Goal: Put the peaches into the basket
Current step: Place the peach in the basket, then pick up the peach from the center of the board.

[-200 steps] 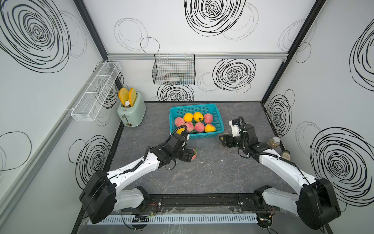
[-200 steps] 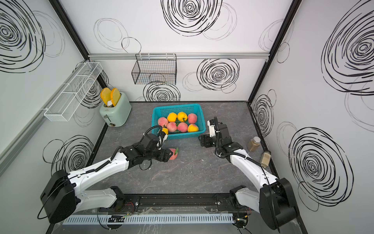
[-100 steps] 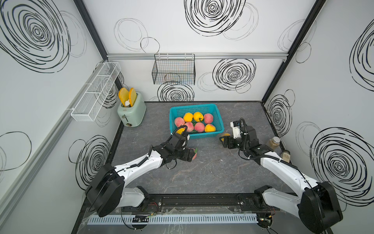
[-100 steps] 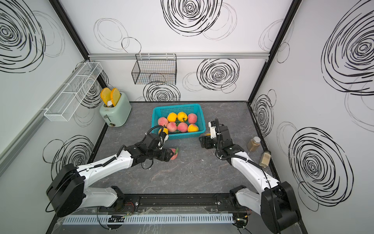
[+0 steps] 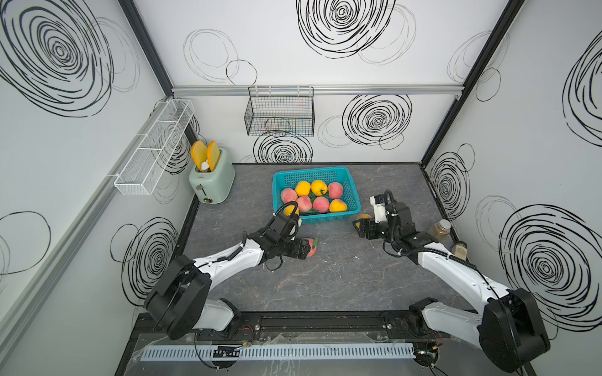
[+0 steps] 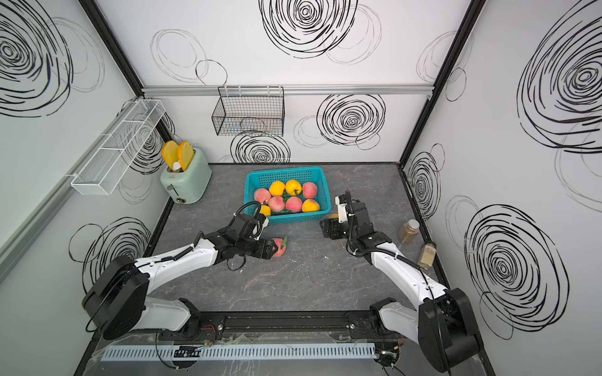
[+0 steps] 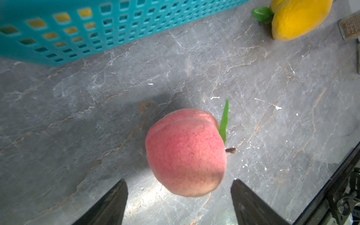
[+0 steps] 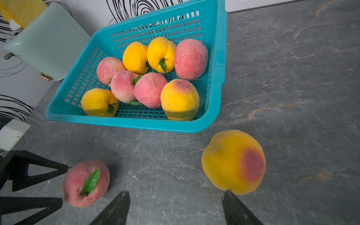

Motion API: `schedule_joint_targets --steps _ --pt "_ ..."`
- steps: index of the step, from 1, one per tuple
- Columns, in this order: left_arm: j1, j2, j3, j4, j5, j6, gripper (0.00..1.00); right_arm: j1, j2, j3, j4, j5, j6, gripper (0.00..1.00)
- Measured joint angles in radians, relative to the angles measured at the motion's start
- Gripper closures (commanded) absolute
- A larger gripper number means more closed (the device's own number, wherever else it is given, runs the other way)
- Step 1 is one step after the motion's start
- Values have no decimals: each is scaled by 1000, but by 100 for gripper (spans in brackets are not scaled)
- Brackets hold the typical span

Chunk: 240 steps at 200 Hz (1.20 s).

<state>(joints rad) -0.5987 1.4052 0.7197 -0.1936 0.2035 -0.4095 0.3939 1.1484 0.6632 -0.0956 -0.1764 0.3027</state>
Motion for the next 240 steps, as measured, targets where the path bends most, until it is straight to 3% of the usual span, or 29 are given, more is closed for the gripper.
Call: schedule_joint_targets --steps 240 --pt "2 126 66 64 66 -28 17 0 0 -20 21 -3 4 21"
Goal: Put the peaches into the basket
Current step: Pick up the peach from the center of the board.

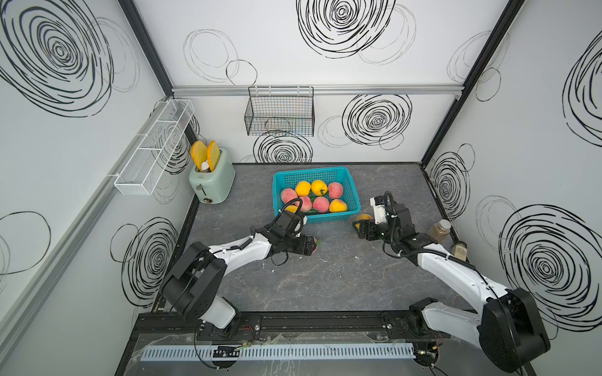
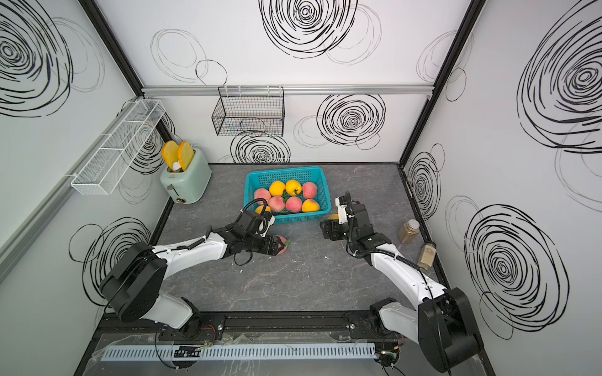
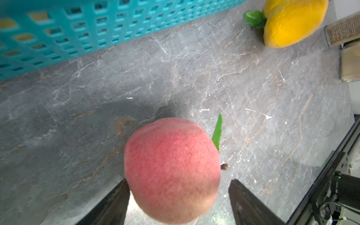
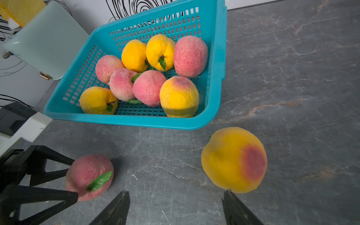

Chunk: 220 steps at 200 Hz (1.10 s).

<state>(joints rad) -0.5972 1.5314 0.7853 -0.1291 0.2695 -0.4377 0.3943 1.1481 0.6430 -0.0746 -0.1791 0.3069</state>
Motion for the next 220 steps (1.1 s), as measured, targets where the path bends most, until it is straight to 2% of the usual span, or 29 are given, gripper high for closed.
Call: schedule_joint_targets --steps 80,152,164,220 --pt "10 46 12 19 8 1 21 0 -19 0 -1 4 0 21" --pt "14 47 23 30 24 4 31 0 -27 -2 -2 6 0 21" --pt "17 47 24 31 26 3 37 0 -30 -2 -2 6 0 21" --pt "22 51 30 35 37 4 38 0 -36 -2 -4 8 0 21"
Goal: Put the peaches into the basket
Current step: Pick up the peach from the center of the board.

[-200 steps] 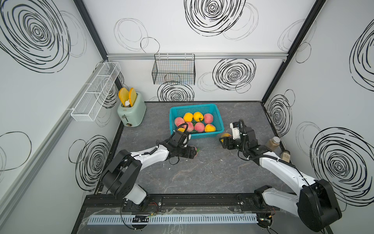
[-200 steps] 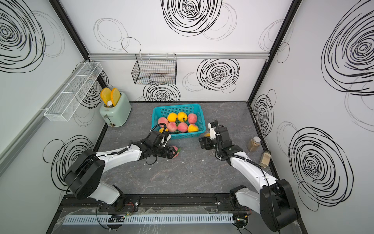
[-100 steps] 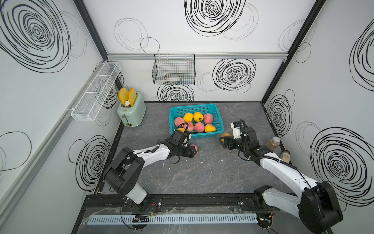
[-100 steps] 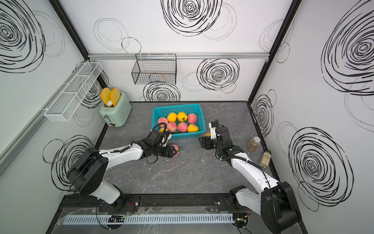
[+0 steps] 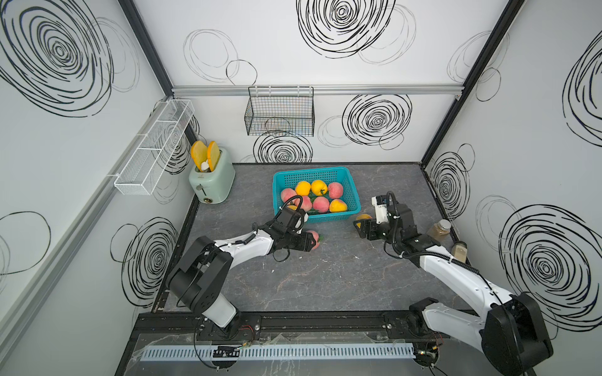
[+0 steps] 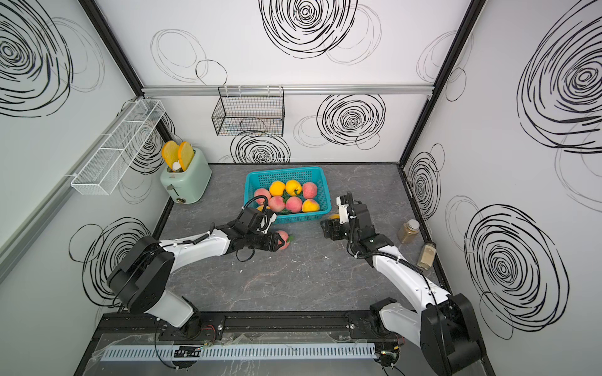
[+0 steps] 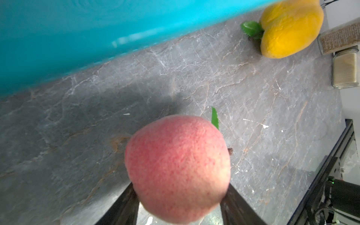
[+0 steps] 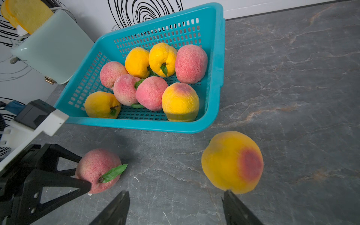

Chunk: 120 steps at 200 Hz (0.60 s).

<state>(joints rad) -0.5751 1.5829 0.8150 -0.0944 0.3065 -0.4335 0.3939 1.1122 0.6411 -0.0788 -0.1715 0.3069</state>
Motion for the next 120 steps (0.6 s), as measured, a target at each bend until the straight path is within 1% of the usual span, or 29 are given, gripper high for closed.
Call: schedule_joint_targets --steps 40,59,120 --pt "0 0 1 0 0 0 39 0 0 0 -1 0 0 21" --pt "0 0 1 0 0 0 43 0 0 0 -2 0 0 21" --pt "0 -2 1 0 0 0 42 0 0 0 -3 0 0 21"
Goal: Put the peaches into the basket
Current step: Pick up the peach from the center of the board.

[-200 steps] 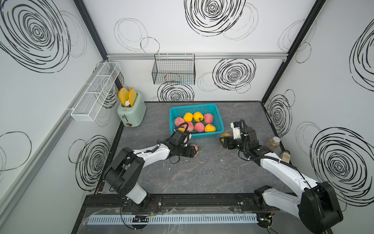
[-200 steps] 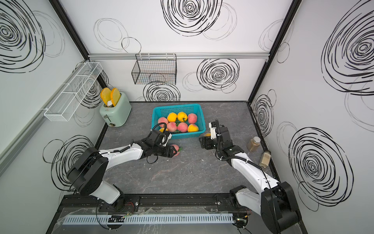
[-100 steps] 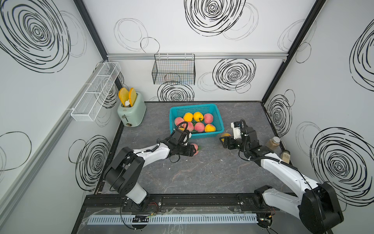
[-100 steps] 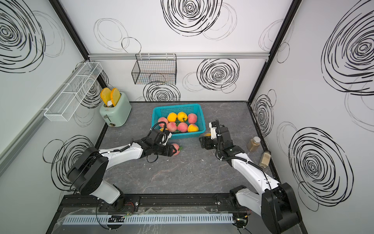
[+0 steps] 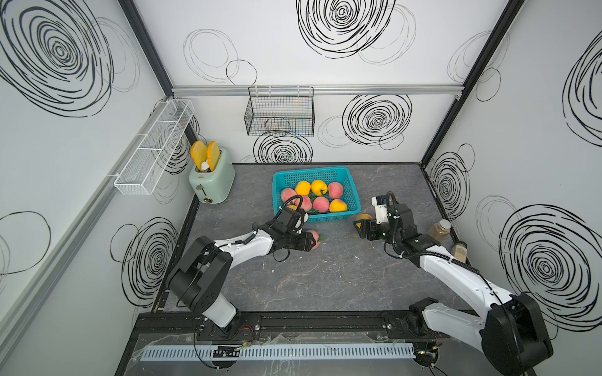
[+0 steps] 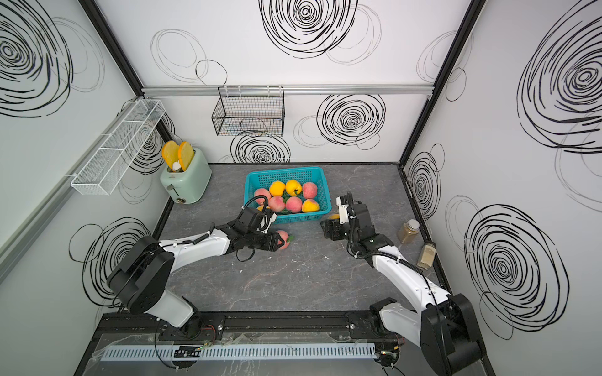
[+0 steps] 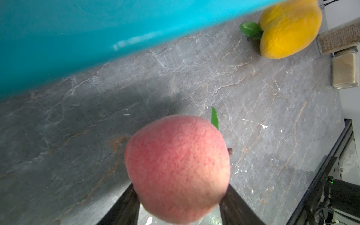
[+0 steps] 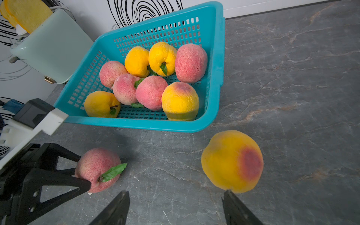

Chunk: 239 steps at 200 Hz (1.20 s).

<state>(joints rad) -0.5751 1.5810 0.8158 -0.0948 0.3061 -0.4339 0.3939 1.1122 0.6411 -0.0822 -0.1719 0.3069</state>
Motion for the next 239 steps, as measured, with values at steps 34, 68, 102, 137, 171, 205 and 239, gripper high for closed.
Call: schedule_joint_targets --steps 34,68,102,137,171,205,239 --pt "0 -17 0 -1 -1 0 42 0 0 0 0 0 0 21" --pt "0 -50 0 -13 -2 9 42 0 0 0 0 0 0 21" --pt "0 -113 0 -25 -13 19 42 0 0 0 0 0 0 21" --pt "0 -230 0 -26 -25 34 41 0 0 0 0 0 0 21" --pt "12 -290 66 -68 -63 61 40 0 -2 0 0 0 0 21" --pt "61 -278 169 -100 -78 89 39 0 -16 0 -1 0 0 21" --pt "97 -234 231 -136 -84 106 39 0 -41 -1 -16 0 0 21"
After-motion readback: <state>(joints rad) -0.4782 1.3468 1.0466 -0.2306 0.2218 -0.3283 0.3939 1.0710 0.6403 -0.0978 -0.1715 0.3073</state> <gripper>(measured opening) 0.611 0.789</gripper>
